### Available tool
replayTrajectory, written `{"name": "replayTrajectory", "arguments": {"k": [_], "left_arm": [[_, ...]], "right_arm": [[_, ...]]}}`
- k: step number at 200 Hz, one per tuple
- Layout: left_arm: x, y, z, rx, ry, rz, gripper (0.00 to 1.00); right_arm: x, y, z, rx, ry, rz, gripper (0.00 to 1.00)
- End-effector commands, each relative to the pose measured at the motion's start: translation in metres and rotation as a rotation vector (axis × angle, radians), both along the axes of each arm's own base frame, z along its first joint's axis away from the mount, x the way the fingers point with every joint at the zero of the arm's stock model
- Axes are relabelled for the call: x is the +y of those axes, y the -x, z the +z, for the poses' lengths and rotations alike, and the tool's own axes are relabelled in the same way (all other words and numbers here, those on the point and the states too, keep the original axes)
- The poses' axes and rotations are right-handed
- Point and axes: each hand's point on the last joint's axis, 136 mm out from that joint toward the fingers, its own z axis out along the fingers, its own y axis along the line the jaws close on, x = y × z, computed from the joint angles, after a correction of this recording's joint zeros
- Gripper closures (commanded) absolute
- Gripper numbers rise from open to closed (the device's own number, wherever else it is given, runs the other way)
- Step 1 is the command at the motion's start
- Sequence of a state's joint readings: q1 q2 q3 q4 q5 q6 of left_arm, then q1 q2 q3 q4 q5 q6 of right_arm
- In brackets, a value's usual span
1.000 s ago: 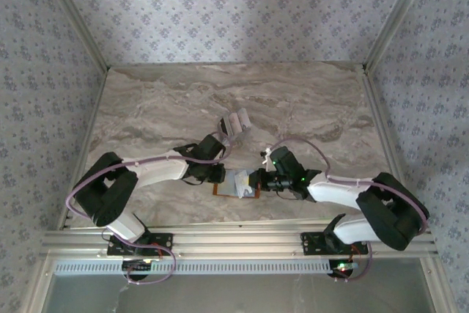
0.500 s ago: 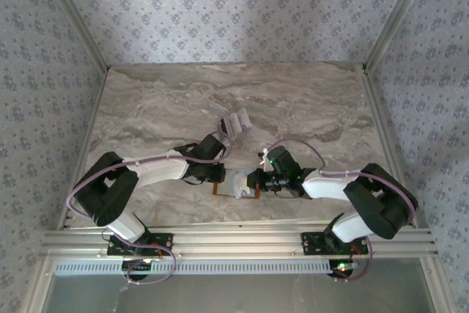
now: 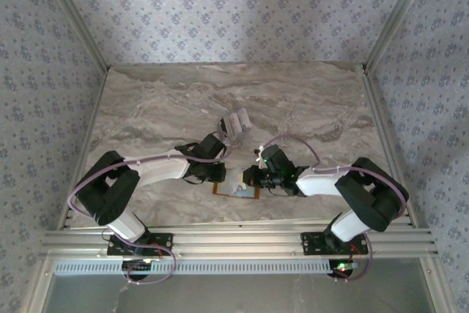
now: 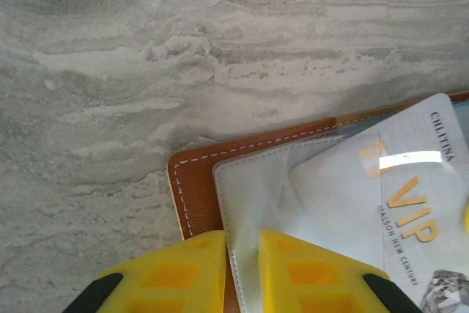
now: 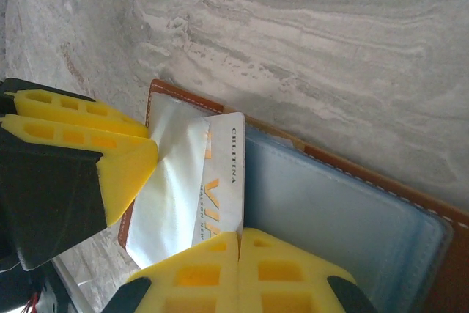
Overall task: Put the credit cards into the card holder
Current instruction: Insert the credit card into the card slot.
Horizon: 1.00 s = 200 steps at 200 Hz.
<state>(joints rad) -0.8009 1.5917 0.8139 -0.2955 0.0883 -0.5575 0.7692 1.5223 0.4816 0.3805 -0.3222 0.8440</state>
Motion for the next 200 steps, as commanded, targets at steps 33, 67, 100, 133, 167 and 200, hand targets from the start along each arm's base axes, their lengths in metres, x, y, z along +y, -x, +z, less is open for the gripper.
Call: {"name": "replayTrajectory", "arguments": {"k": [33,67,100,133,167,200], "left_arm": [[0.007,0.011,-0.014,0.051,-0.055,-0.021,0.82],[0.006,0.011,-0.014,0.054,-0.049,-0.022,0.82],[0.005,0.012,-0.015,0.061,-0.043,-0.022,0.82],[0.004,0.013,-0.015,0.064,-0.039,-0.023,0.82],[0.003,0.013,-0.010,0.061,-0.017,-0.022,0.82],[0.007,0.013,0.001,0.057,0.048,0.003,0.81]], "right_arm": [[0.009,-0.006,-0.006,-0.024,0.032,-0.047,1.00],[0.022,-0.003,0.000,-0.043,0.004,-0.038,1.00],[0.036,0.003,0.005,-0.063,-0.005,-0.012,1.00],[0.051,0.008,0.006,-0.077,-0.010,0.024,1.00],[0.039,0.002,-0.003,-0.070,0.045,-0.002,1.00],[0.020,-0.003,-0.015,-0.026,0.130,-0.047,1.00]]}}
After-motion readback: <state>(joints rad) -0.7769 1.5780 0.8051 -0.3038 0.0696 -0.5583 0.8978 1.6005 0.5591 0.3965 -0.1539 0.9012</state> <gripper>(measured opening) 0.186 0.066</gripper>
